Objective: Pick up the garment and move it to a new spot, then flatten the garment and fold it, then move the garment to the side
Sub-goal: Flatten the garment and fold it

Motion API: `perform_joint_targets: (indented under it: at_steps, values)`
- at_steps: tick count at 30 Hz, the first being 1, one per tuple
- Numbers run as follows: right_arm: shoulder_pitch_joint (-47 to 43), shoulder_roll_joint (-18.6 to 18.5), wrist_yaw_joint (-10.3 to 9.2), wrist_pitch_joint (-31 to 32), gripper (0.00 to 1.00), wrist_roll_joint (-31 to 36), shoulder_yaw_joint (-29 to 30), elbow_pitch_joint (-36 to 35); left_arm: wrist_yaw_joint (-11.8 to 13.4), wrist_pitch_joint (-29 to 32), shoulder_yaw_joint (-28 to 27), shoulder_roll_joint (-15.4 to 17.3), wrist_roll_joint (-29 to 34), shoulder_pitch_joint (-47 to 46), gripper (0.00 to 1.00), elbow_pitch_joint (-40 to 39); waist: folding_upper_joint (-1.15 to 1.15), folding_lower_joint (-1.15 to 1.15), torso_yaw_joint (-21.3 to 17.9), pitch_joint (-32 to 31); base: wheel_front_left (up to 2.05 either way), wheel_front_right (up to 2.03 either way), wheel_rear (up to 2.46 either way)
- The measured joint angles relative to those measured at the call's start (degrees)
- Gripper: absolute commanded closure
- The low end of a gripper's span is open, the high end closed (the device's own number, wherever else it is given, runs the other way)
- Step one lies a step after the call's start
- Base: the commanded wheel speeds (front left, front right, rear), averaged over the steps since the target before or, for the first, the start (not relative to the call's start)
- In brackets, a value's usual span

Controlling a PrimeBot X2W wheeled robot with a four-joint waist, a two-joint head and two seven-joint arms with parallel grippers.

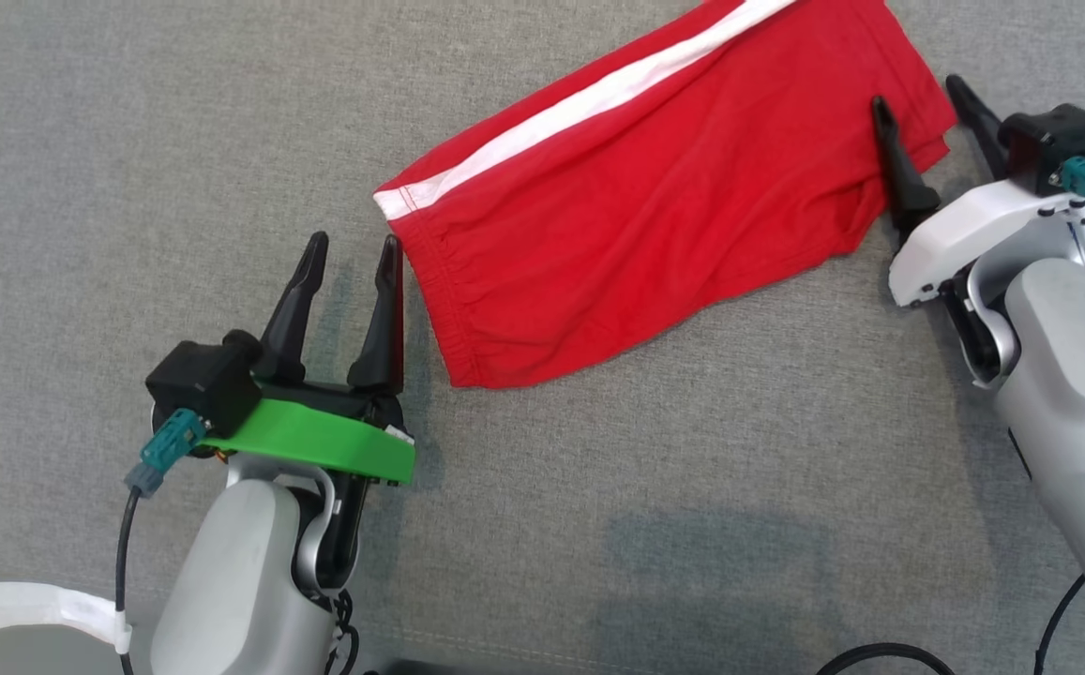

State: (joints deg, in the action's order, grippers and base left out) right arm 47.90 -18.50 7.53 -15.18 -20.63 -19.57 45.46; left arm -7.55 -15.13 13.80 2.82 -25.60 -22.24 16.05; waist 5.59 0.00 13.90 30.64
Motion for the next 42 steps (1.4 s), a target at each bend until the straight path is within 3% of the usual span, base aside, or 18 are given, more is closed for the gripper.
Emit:
perform_joint_targets:
  at_steps: [5, 6, 7, 8, 17, 27, 42]
  values:
    - [0.1, 1.3, 0.0, -0.1, 0.0, -1.4, -1.3, 5.1, 0.0, 0.0, -0.2, 0.0, 0.6, 0.8, 0.0, 0.8, 0.01, 0.0, 0.1, -1.0, 0.0, 0.0, 0.0]
    - [0.5, 1.6, 0.0, -0.1, 0.5, -2.2, -1.4, 6.3, 0.0, 0.0, -0.3, 0.0, 0.9, 0.8, 0.0, 0.9, 0.01, 0.0, 0.2, -1.2, 0.0, 0.0, 0.0]
    - [0.6, 1.9, -0.02, -0.2, 0.87, -2.7, -1.8, 7.2, 0.0, 0.0, -0.3, 0.0, 1.2, 1.0, 0.0, 1.0, 0.01, 0.0, 0.2, -1.5, 0.0, 0.0, 0.0]
    - [0.7, 2.2, -0.07, -0.3, 1.0, -3.2, -2.1, 7.9, 0.0, 0.0, -0.4, 0.0, 1.2, 1.2, 0.0, 1.2, 0.01, 0.0, 0.3, -1.8, 0.0, 0.0, 0.0]
    - [-4.6, 4.5, -0.04, 0.0, 1.0, -5.7, -1.9, 6.2, 0.0, 0.0, -2.8, 0.0, 3.7, 5.0, 0.0, 2.9, 0.01, 0.0, -0.9, -6.3, 0.0, 0.0, 0.0]
    - [-18.3, 7.8, -0.04, 0.0, 1.0, -6.3, 5.3, -0.3, 0.0, 0.0, -5.1, 0.0, 5.8, 11.6, 0.0, 4.3, 0.01, 0.0, -4.4, -14.2, 0.0, 0.0, 0.0]
    - [-30.3, 11.4, -0.04, 0.0, 1.0, -5.4, 12.6, -4.0, 0.0, 0.0, -7.5, 0.0, 8.1, 18.1, 0.0, 3.8, 0.0, 0.0, -10.9, -21.7, 0.0, 0.0, 0.0]
